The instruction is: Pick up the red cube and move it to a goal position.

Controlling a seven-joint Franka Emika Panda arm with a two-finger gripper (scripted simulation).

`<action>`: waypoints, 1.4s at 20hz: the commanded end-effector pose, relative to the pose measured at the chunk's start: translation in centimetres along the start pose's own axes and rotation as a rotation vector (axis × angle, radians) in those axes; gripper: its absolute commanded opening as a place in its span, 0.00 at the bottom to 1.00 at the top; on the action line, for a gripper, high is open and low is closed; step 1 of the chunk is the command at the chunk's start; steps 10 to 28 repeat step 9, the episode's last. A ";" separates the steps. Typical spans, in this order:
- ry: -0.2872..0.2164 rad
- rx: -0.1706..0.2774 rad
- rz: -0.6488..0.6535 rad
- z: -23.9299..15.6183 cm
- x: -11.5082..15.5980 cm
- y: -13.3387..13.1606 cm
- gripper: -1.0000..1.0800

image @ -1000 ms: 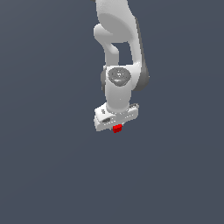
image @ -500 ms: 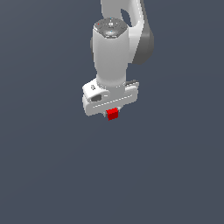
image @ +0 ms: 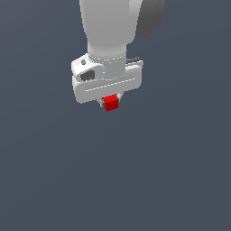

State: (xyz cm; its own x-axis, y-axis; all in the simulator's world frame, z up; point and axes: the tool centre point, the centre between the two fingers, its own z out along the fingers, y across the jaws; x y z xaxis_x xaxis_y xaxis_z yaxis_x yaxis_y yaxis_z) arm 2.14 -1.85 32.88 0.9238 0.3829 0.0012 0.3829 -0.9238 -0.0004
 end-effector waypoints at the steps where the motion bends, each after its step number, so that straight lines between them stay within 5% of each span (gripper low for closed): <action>1: -0.001 0.000 0.000 -1.2 0.0 0.3 0.00; 28: -0.001 0.000 0.000 -2.6 0.1 0.6 0.00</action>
